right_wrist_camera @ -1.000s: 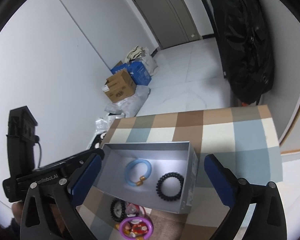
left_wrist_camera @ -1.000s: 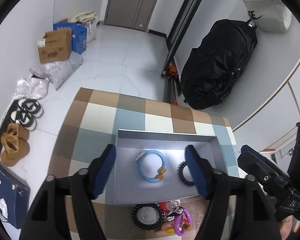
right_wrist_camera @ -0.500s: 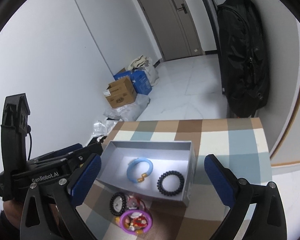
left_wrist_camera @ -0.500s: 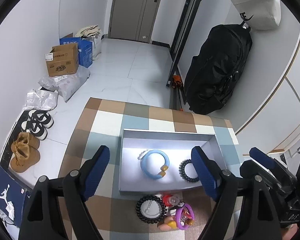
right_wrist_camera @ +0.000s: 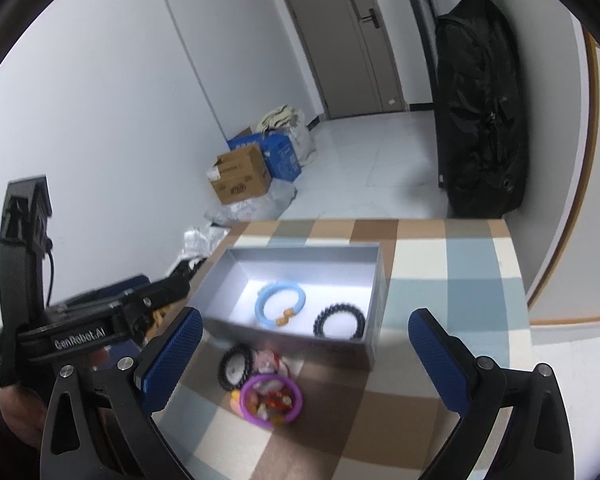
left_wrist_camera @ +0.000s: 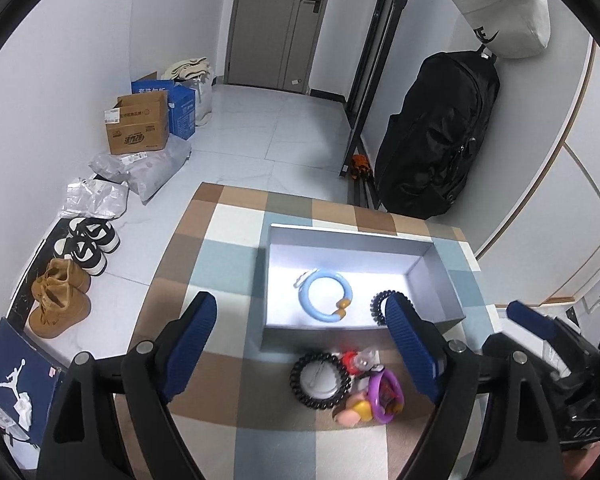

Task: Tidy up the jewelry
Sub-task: 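Lift both grippers out of the box back toward the pile, then grasp the purple bangle with the right gripper while the left gripper grasps the black beaded bracelet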

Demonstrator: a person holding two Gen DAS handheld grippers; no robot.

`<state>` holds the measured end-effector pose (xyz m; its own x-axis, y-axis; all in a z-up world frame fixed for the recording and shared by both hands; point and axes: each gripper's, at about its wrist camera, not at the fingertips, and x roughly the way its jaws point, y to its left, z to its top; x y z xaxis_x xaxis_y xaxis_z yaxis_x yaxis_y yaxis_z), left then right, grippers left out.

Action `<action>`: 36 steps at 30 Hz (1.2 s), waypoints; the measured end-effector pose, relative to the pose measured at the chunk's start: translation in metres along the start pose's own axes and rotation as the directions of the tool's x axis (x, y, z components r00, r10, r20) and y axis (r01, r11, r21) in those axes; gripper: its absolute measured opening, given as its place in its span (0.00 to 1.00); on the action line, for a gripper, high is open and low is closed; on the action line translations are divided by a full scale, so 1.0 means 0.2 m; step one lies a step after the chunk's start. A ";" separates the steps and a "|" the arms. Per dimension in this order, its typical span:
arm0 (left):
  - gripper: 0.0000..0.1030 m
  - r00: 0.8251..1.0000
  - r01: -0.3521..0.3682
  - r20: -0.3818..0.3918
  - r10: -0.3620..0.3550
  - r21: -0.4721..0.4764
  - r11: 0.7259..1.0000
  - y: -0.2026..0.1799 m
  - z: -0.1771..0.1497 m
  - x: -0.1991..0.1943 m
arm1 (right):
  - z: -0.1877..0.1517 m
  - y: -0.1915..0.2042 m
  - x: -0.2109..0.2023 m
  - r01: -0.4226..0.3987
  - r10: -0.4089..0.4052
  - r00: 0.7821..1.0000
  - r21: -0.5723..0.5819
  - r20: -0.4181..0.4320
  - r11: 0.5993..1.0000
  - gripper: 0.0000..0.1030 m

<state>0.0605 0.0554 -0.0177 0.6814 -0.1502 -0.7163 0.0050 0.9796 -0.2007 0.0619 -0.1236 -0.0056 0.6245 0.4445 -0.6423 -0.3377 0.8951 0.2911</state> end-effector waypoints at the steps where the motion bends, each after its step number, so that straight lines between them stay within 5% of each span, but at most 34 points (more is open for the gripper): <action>1: 0.81 1.000 0.000 0.004 0.000 -0.001 1.000 0.01 -0.01 0.00 | -0.01 0.00 0.01 -0.002 0.002 1.000 0.000 -0.015 1.000 1.00; 20: 0.81 0.996 0.071 -0.041 -0.075 -0.092 0.993 0.16 -0.09 -0.01 | -0.23 0.09 0.09 -0.110 0.102 0.981 -0.041 -0.167 0.993 1.00; 30: 0.81 0.994 0.084 -0.061 -0.088 -0.075 0.994 0.17 -0.08 0.00 | -0.27 0.08 0.27 -0.146 0.143 0.950 0.013 -0.277 0.989 0.81; 36: 0.81 0.992 0.089 -0.077 -0.095 -0.087 0.992 0.20 -0.08 0.01 | -0.26 0.07 0.33 -0.130 0.127 0.951 0.009 -0.282 0.991 0.73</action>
<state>0.0499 0.0930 -0.0380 0.6197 -0.2526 -0.7430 0.0014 0.9471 -0.3209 0.0612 -0.0831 -0.0803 0.3521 0.5269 -0.7736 -0.4101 0.8298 0.3785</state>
